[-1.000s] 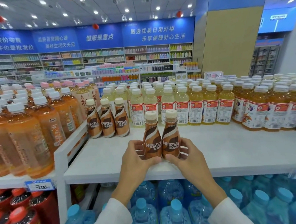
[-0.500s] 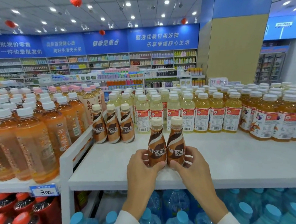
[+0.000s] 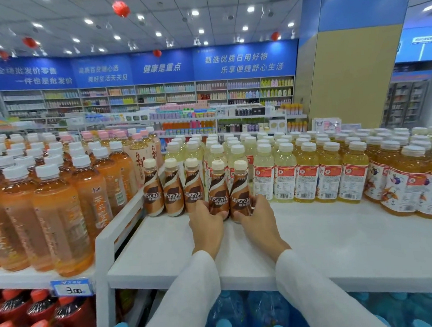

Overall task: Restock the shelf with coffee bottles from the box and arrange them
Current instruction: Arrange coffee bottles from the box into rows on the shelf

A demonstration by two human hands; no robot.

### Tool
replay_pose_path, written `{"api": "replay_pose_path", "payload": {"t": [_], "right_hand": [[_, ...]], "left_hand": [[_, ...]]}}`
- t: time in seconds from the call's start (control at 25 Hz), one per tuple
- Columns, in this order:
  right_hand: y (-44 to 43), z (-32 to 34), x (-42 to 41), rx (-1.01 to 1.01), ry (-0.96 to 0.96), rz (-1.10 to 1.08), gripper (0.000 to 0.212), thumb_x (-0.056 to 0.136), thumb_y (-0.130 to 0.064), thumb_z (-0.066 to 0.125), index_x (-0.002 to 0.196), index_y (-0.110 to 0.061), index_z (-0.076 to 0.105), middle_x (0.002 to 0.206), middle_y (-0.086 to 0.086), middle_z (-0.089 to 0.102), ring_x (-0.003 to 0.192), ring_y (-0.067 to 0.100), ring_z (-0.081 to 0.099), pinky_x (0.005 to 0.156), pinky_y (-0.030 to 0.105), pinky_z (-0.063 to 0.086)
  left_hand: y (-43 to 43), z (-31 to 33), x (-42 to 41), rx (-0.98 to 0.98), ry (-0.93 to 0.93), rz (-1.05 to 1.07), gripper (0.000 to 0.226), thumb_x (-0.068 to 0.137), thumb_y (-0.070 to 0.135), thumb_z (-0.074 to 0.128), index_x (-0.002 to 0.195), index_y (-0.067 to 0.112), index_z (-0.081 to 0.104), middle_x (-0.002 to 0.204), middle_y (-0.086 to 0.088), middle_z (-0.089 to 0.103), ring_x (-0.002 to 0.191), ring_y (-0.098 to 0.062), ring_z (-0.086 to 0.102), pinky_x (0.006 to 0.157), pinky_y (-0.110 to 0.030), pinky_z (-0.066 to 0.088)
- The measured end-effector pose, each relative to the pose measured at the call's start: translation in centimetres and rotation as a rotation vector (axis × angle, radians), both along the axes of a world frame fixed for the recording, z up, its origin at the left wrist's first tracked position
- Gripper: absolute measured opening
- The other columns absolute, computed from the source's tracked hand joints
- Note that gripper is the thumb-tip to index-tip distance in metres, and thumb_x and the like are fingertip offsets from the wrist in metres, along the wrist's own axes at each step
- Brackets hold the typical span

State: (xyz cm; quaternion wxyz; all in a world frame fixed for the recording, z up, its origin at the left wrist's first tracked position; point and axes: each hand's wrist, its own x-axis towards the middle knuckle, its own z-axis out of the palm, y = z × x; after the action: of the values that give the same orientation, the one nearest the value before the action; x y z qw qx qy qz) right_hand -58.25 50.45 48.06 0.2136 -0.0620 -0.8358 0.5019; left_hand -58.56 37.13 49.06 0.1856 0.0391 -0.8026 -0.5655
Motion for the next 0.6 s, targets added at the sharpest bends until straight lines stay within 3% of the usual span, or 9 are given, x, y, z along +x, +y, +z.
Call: {"api": "replay_pose_path", "payload": {"t": [0.16, 0.6], "right_hand": [[-0.7, -0.3, -1.4, -0.007, 0.013, -0.016, 0.052, 0.082, -0.028, 0.078, 0.121, -0.021, 0.046, 0.121, -0.001, 0.056, 0.112, 0.021, 0.059, 0.098, 0.045, 0.051], [-0.9, -0.2, -2.9, -0.004, 0.005, -0.007, 0.053, 0.08, -0.025, 0.08, 0.122, -0.019, 0.048, 0.12, 0.0, 0.056, 0.112, 0.022, 0.058, 0.098, 0.044, 0.05]], "left_hand": [[0.8, -0.5, -1.0, 0.002, 0.025, 0.073, 0.031, 0.083, 0.019, 0.078, 0.105, 0.016, 0.056, 0.116, -0.004, 0.055, 0.103, -0.027, 0.057, 0.095, -0.044, 0.048], [0.9, -0.3, -2.4, 0.021, 0.003, 0.091, 0.042, 0.084, 0.017, 0.078, 0.117, 0.011, 0.054, 0.12, -0.008, 0.056, 0.11, -0.03, 0.057, 0.097, -0.043, 0.047]]}}
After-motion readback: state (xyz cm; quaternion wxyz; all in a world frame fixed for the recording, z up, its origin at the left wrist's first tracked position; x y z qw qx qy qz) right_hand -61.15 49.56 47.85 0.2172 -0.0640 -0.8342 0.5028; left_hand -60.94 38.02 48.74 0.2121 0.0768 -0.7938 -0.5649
